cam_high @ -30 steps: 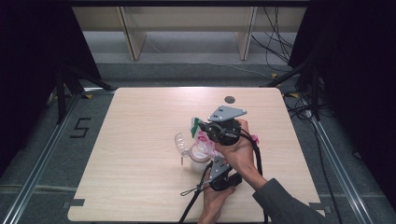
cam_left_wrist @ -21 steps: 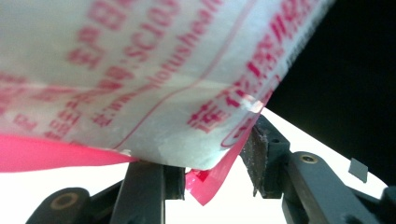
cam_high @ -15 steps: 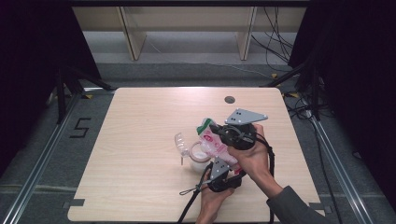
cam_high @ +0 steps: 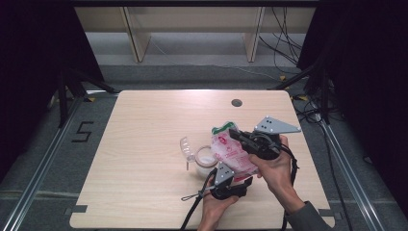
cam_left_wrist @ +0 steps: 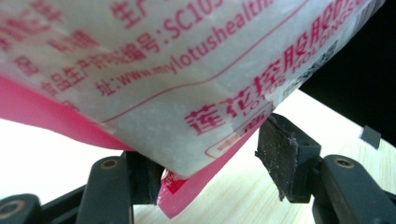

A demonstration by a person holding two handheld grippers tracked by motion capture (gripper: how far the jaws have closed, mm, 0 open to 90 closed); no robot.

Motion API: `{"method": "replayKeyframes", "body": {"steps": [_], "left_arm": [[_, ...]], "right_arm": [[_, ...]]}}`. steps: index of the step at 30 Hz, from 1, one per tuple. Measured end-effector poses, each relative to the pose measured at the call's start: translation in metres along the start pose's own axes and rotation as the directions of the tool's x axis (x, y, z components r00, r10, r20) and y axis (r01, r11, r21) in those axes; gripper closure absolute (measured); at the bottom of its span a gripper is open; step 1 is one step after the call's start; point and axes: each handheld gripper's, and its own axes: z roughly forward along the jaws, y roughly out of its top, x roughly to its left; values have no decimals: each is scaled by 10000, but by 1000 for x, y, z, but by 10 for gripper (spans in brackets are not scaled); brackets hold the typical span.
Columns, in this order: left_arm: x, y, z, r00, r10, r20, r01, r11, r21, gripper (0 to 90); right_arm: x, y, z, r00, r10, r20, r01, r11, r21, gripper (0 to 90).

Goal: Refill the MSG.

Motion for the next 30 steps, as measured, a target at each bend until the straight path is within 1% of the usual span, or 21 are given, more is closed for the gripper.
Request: {"method": "replayKeyframes", "body": {"steps": [1, 3, 4, 5, 7, 8, 10, 14, 16, 17, 18, 19, 20, 22, 23, 24, 25, 26, 27, 29, 30], "left_arm": [[1, 0, 0, 9997, -227, 116, 226, 9997, 80, 405], [0, 0, -2, 9998, -167, -67, 168, 9997, 148, 376], [-1, 0, -3, 9991, -343, -259, 344, 9994, 49, 376], [-1, 0, -3, 9991, -343, -259, 344, 9994, 49, 373], [-2, 0, -3, 9988, -463, -164, 464, 9989, 55, 339], [-2, 0, -4, 9986, -463, -241, 464, 9989, 22, 331], [-4, 2, -8, 9984, -180, -541, 187, 9997, 133, 319], [-5, 1, -11, 9976, -36, -696, 54, 9996, 260, 310], [-8, 0, -12, 9965, -23, -832, 37, 9999, 165, 303], [-7, 0, -14, 9968, 73, -793, -61, 9999, 155, 303], [-8, 0, -14, 9975, -81, -697, 83, 10000, 36, 305], [-7, 0, -17, 9965, 96, -825, -75, 9997, 253, 305], [-8, -1, -17, 9986, -45, -531, 52, 9999, 140, 305], [-9, -2, -17, 9988, -4, -490, 9, 9999, 100, 308], [-7, -1, -18, 9989, 224, -412, -220, 9997, 100, 310], [-9, -1, -18, 9990, 110, -423, -108, 9999, 67, 311], [-9, -1, -18, 9990, 110, -423, -108, 9999, 67, 311], [-9, 1, -22, 9980, 367, -520, -361, 9993, 110, 312], [-10, 1, -23, 9979, 427, -489, -424, 9991, 66, 313], [-10, 1, -27, 9981, 474, -388, -474, 9989, 4, 313], [-12, 2, -28, 9981, 386, -476, -391, 9992, -102, 313]], "right_arm": [[0, -1, 0, 9999, -1, -124, 1, 10000, 6, 900], [-3, -4, 0, 9999, -43, -110, 41, 9999, -148, 900], [-3, -5, -1, 9997, 207, -123, -210, 9994, -259, 900], [-4, -6, -2, 9995, 312, -57, -314, 9990, -314, 900], [-5, -6, -3, 9993, 328, -156, -334, 9988, -355, 900], [-6, -7, -4, 9995, 266, -142, -271, 9990, -357, 900], [-7, -8, -6, 9993, 366, 7, -365, 9983, -445, 900], [-10, -10, -7, 9992, 375, -105, -381, 9974, -612, 900], [-12, -15, -10, 9971, 753, 51, -748, 9951, -654, 900], [-12, -15, -10, 9971, 753, 51, -748, 9951, -654, 900], [-15, -20, -11, 9963, 858, 99, -851, 9945, -611, 900], [-17, -22, -10, 9965, 825, 102, -817, 9945, -648, 900], [-18, -25, -11, 9970, 727, 279, -711, 9959, -553, 900], [-19, -31, -12, 9982, 447, 388, -432, 9983, -382, 900], [-20, -35, -13, 9979, 475, 431, -459, 9982, -384, 900], [-22, -38, -14, 9976, 614, 328, -595, 9967, -557, 900], [-24, -39, -19, 9966, 662, 481, -633, 9962, -606, 900], [-26, -40, -21, 9965, 699, 458, -667, 9955, -672, 900], [-28, -42, -24, 9956, 797, 491, -759, 9943, -748, 900], [-30, -47, -30, 9939, 1002, 452, -962, 9918, -836, 900], [-32, -49, -33, 9943, 975, 427, -930, 9909, -971, 900]]}}
